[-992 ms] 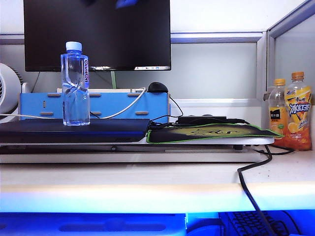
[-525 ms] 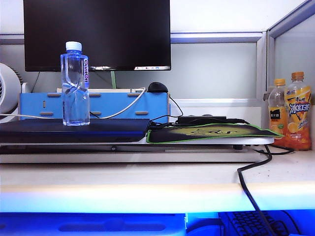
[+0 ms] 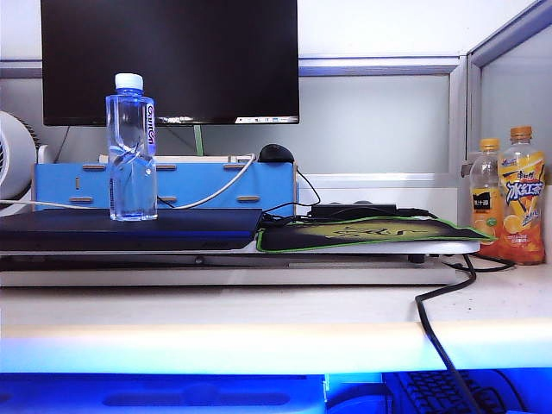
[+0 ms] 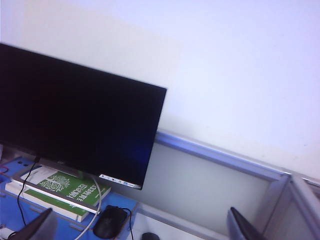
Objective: Pick up the mineral water bottle and place it on the laptop.
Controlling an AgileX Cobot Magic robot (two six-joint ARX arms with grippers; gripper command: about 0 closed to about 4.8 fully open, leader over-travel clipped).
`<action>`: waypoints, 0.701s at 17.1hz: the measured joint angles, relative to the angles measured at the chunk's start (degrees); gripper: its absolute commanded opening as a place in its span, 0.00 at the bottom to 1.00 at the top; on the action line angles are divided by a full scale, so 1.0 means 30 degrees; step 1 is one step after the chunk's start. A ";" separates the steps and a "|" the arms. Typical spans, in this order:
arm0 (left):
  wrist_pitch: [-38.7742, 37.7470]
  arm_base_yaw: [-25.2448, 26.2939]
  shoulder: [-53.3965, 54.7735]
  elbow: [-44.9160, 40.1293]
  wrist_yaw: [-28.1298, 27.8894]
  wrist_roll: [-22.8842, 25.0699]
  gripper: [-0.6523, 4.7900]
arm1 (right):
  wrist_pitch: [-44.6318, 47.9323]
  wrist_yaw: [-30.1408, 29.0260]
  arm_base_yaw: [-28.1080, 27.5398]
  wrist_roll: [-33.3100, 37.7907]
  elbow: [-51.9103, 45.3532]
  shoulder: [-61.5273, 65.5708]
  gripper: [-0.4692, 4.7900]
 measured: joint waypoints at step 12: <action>0.0000 -0.0357 0.0000 0.0000 0.0022 0.0000 0.12 | -0.6987 0.1581 0.0007 0.1370 -0.0102 -0.2528 0.94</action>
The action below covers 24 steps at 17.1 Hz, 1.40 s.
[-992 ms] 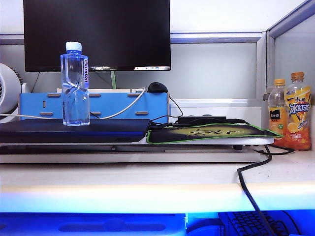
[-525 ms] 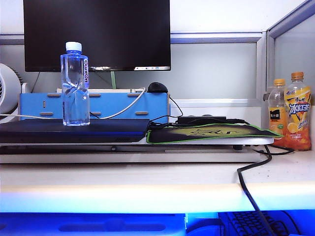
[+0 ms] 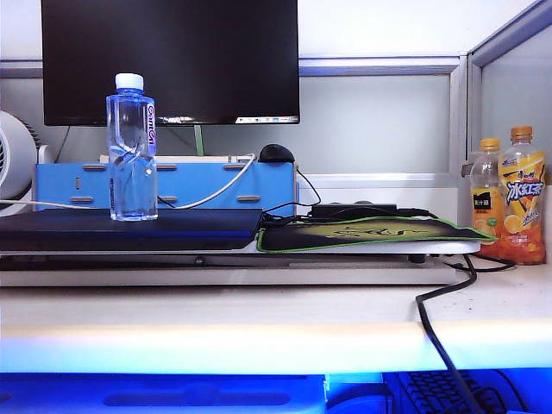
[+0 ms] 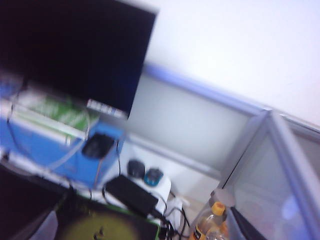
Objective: Pick up the mineral water bottle and place it on the laptop.
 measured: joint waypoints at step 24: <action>0.0124 -0.0029 -0.1129 0.0000 0.0007 0.0000 0.12 | -0.3461 0.0284 0.0015 0.2710 -0.1020 -0.5253 0.94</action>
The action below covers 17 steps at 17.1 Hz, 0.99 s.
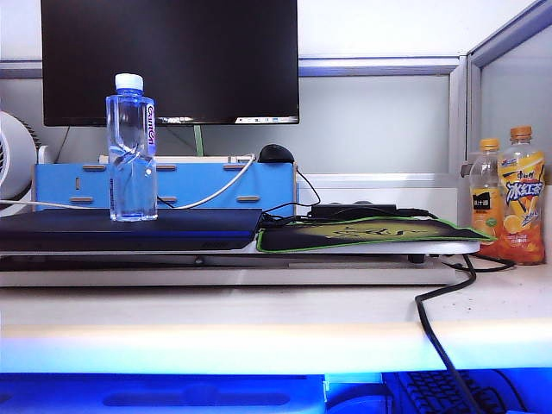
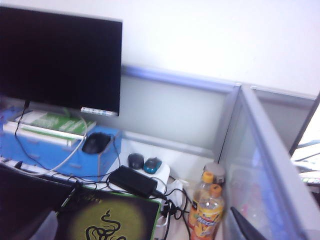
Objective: Pick up the mineral water bottle and place it on the laptop.
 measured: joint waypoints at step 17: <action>0.0000 0.0000 0.0000 0.0000 0.0000 0.0000 0.12 | 1.4834 -0.2477 -0.0087 0.2637 -2.4451 -0.6164 0.95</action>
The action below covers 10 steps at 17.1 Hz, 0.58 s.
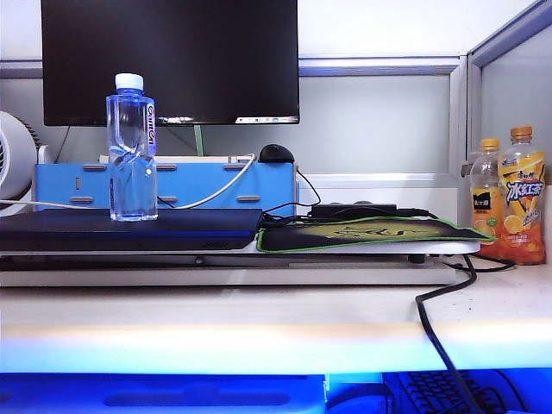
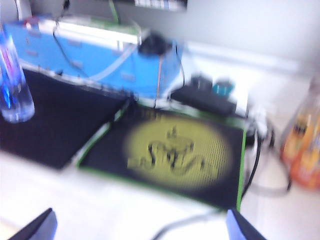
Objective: Pick up the mineral water bottle and place it on the laptop.
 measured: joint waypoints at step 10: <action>0.0000 0.0000 0.0000 0.0000 0.0007 0.0000 0.12 | 0.1275 -0.0233 0.0007 0.2288 -0.7402 -0.5574 0.95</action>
